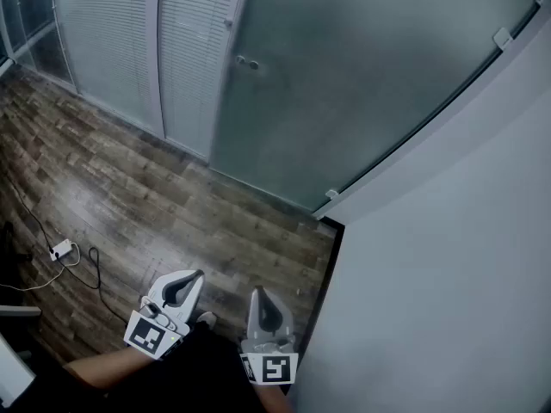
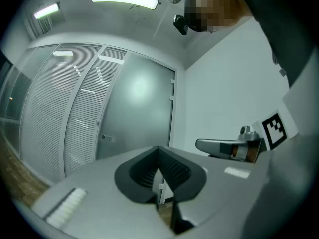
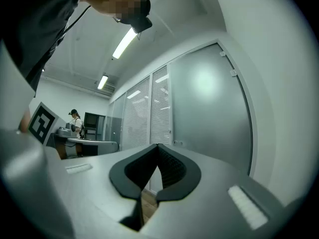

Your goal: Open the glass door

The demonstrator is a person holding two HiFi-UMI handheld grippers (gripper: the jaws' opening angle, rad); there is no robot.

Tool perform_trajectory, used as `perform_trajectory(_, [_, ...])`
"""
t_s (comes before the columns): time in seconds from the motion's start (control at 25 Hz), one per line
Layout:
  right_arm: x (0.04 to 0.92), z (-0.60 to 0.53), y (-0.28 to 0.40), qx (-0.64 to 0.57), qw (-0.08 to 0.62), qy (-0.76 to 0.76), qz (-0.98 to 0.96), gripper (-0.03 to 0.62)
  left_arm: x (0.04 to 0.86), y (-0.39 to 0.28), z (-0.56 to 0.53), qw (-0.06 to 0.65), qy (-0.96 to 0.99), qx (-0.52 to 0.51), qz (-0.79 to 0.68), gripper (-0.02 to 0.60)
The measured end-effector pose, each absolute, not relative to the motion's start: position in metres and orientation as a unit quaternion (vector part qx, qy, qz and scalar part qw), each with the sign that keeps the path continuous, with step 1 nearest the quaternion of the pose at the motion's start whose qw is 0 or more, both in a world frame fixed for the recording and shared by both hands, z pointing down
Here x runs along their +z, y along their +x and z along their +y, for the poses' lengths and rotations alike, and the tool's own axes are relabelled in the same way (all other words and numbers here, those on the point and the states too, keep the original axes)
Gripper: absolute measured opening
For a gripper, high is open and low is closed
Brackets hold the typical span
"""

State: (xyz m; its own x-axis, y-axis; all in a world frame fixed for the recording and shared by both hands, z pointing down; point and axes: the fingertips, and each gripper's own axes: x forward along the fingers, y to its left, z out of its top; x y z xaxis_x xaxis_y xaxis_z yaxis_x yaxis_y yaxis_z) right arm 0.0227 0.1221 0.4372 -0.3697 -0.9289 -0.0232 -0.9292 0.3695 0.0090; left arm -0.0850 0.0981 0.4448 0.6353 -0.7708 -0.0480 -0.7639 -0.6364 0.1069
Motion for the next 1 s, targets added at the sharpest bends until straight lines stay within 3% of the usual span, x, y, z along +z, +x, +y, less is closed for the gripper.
perform_trajectory(1.0, [0.444,0.098,0.047,-0.016,0.028,-0.566,0.824,0.002,0.458,-0.081,0.075,0.048,0.894,-0.040,-0.443,-0.001])
